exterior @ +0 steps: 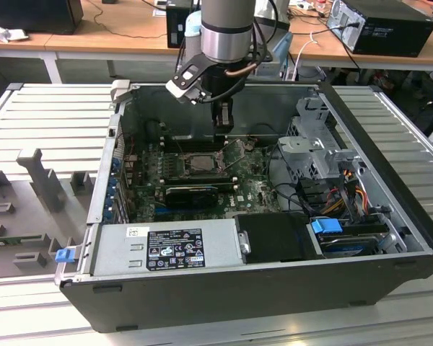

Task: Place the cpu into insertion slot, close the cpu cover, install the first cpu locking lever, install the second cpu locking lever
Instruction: 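Close the cpu cover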

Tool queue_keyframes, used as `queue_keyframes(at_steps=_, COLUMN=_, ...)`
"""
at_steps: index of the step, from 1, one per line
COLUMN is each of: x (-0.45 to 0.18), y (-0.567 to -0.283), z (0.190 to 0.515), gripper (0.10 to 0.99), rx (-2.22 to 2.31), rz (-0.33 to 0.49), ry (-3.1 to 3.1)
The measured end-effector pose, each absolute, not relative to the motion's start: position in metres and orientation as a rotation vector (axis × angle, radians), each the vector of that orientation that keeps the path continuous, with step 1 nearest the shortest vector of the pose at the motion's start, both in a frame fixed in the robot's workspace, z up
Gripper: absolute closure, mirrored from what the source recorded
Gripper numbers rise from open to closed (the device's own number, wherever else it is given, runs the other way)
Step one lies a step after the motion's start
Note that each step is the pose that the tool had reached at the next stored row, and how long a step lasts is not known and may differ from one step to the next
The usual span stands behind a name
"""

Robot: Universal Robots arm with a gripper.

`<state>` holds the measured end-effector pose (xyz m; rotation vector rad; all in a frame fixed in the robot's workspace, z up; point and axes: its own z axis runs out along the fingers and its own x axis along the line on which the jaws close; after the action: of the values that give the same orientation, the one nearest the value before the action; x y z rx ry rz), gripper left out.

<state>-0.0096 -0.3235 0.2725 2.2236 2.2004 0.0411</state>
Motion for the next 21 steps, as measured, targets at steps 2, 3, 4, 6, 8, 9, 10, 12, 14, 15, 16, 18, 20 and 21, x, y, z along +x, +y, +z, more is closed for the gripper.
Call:
queue_keyframes(at_steps=2, x=-0.008, y=-0.323, z=0.272, gripper=0.98, rx=2.224, rz=0.041, ry=2.201)
queue_keyframes(at_steps=3, x=-0.008, y=-0.323, z=0.272, gripper=0.98, rx=2.224, rz=0.041, ry=2.201)
queue_keyframes(at_steps=4, x=-0.007, y=-0.323, z=0.272, gripper=0.98, rx=2.224, rz=0.041, ry=2.201)
queue_keyframes(at_steps=6, x=-0.005, y=-0.323, z=0.272, gripper=0.98, rx=2.224, rz=0.041, ry=2.2)
queue_keyframes(at_steps=8, x=-0.003, y=-0.323, z=0.272, gripper=0.98, rx=2.224, rz=0.041, ry=2.2)
queue_keyframes(at_steps=9, x=-0.002, y=-0.323, z=0.272, gripper=0.98, rx=2.224, rz=0.041, ry=2.2)
queue_keyframes(at_steps=10, x=-0.002, y=-0.323, z=0.272, gripper=0.98, rx=2.224, rz=0.041, ry=2.2)
queue_keyframes(at_steps=12, x=0.0, y=-0.323, z=0.272, gripper=0.98, rx=2.224, rz=0.041, ry=2.201)
queue_keyframes(at_steps=14, x=0.002, y=-0.323, z=0.272, gripper=0.98, rx=2.224, rz=0.041, ry=2.201)
queue_keyframes(at_steps=15, x=0.003, y=-0.323, z=0.272, gripper=0.98, rx=2.224, rz=0.041, ry=2.201)
queue_keyframes(at_steps=16, x=0.004, y=-0.323, z=0.272, gripper=0.98, rx=2.224, rz=0.041, ry=2.2)
queue_keyframes(at_steps=18, x=0.006, y=-0.323, z=0.272, gripper=0.98, rx=2.224, rz=0.041, ry=2.2)
queue_keyframes(at_steps=20, x=0.009, y=-0.323, z=0.272, gripper=0.98, rx=2.224, rz=0.041, ry=2.2)
queue_keyframes(at_steps=21, x=0.013, y=-0.323, z=0.272, gripper=0.98, rx=2.223, rz=0.041, ry=2.201)
